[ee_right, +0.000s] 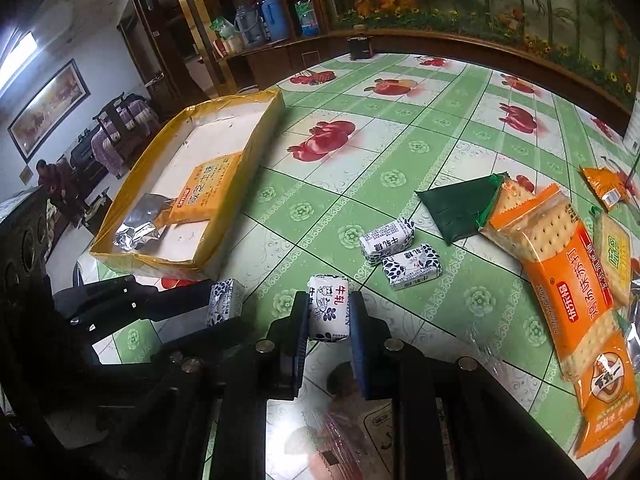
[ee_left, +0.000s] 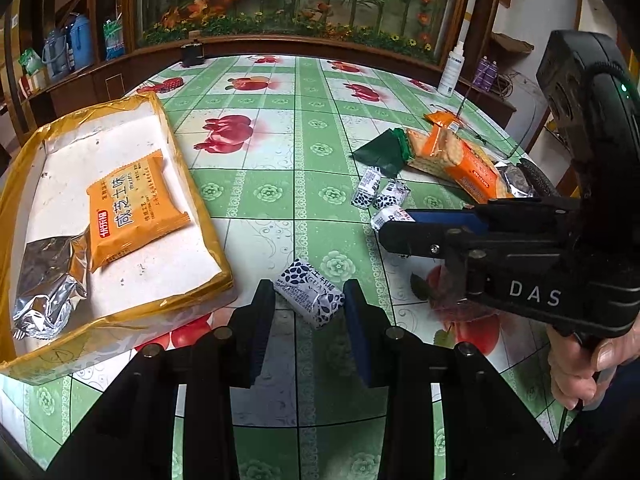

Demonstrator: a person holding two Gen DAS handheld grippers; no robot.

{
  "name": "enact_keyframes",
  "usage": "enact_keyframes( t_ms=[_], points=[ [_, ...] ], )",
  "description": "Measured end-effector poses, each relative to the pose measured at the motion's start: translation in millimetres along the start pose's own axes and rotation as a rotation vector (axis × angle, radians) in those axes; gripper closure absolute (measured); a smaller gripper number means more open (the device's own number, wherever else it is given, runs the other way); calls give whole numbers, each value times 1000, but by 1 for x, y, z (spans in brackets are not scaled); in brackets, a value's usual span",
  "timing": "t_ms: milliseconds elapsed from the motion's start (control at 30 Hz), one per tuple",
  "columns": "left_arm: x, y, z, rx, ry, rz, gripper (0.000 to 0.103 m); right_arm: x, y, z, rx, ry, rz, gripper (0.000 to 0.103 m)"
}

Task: Organize snacks
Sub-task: 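Grasp a blue-patterned candy packet with the left gripper while the right grasps a white one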

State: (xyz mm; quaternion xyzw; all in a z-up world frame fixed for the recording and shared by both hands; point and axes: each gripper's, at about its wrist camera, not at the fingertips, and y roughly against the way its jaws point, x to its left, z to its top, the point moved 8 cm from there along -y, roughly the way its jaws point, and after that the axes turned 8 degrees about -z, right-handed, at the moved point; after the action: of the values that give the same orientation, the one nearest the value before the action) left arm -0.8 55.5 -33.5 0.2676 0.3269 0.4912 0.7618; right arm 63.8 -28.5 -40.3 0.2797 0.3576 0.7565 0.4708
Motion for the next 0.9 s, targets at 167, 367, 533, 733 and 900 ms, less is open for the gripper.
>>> enact_keyframes(
  t_ms=[167, 367, 533, 733, 900],
  points=[
    [1, 3, 0, -11, 2, 7, 70, -1, -1, 1, 11, -29, 32, 83],
    [3, 1, 1, -6, 18, -2, 70, 0, 2, 1, 4, -34, 41, 84],
    [3, 3, 2, -14, 19, -6, 70, -4, -3, -1, 21, -51, 50, 84],
    [5, 3, 3, -20, 35, -11, 70, -5, -1, -1, 19, -61, 61, 84],
    [6, 6, 4, -34, 38, -12, 70, -5, 5, 2, 1, -65, 70, 84]
  ],
)
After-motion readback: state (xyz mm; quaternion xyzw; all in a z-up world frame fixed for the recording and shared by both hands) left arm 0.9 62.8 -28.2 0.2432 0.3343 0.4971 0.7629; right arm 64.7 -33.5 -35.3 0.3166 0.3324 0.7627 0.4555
